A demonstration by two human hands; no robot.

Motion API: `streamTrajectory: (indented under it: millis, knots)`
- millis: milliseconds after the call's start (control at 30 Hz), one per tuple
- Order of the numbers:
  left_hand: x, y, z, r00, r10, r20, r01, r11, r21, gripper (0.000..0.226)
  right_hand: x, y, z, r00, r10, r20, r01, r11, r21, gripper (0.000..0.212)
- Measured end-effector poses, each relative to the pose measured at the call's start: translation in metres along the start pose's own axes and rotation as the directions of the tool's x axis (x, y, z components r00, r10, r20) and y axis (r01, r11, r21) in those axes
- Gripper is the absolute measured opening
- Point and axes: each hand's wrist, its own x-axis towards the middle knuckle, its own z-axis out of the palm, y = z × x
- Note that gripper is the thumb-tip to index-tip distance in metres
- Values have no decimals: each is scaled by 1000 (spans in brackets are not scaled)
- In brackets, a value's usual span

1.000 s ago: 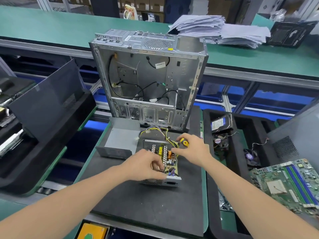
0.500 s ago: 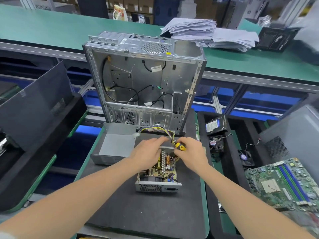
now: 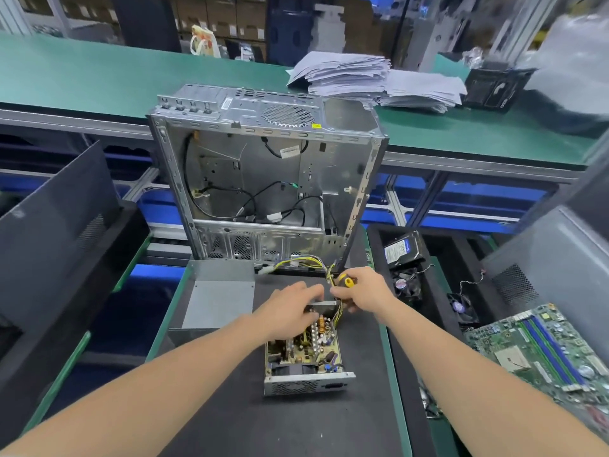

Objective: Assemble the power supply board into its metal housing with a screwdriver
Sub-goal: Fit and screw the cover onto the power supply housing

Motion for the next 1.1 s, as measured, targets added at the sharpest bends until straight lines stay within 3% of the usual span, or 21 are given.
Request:
streamTrajectory:
  millis: [267, 400, 500, 633, 700, 767, 867, 933, 1000, 1100]
  knots:
    - [4, -3, 5, 1000, 2, 30, -1, 1000, -15, 36, 19, -26, 4, 993, -46, 111, 75, 958, -277, 18]
    - [6, -4, 8, 1000, -1, 24, 2, 1000, -22, 38, 22, -33, 1, 965, -151, 215, 230, 881, -414, 17]
    - [6, -4, 10, 999, -26, 33, 26, 1000, -2, 38, 20, -24, 3, 977, -137, 162, 184, 928, -324, 14]
    - [5, -1, 7, 998, -21, 57, 20, 1000, 20, 52, 17, -12, -1, 977, -35, 210, 48, 997, -53, 13]
    - [6, 2, 3, 995, -27, 96, 26, 1000, 16, 51, 11, -6, -6, 973, 7, 232, -44, 987, 152, 23]
    - [9, 4, 1, 989, -72, 133, 65, 996, 59, 43, 4, 3, -8, 981, 71, 179, -111, 969, 221, 38]
    - [12, 10, 4, 986, -118, 119, 115, 993, 34, 34, -11, 17, -11, 996, 61, -65, -67, 994, -91, 54]
    - [13, 14, 6, 989, -119, 89, 117, 993, 25, 31, -21, 24, -17, 967, -12, -253, -11, 996, -88, 58]
    - [12, 17, 8, 994, -109, 0, 109, 991, 76, 31, -32, 30, -23, 930, -118, -347, 102, 993, -64, 55]
    - [15, 23, 14, 970, -24, -240, 55, 991, 125, 30, -47, 44, -25, 889, -306, -341, 267, 951, -159, 34]
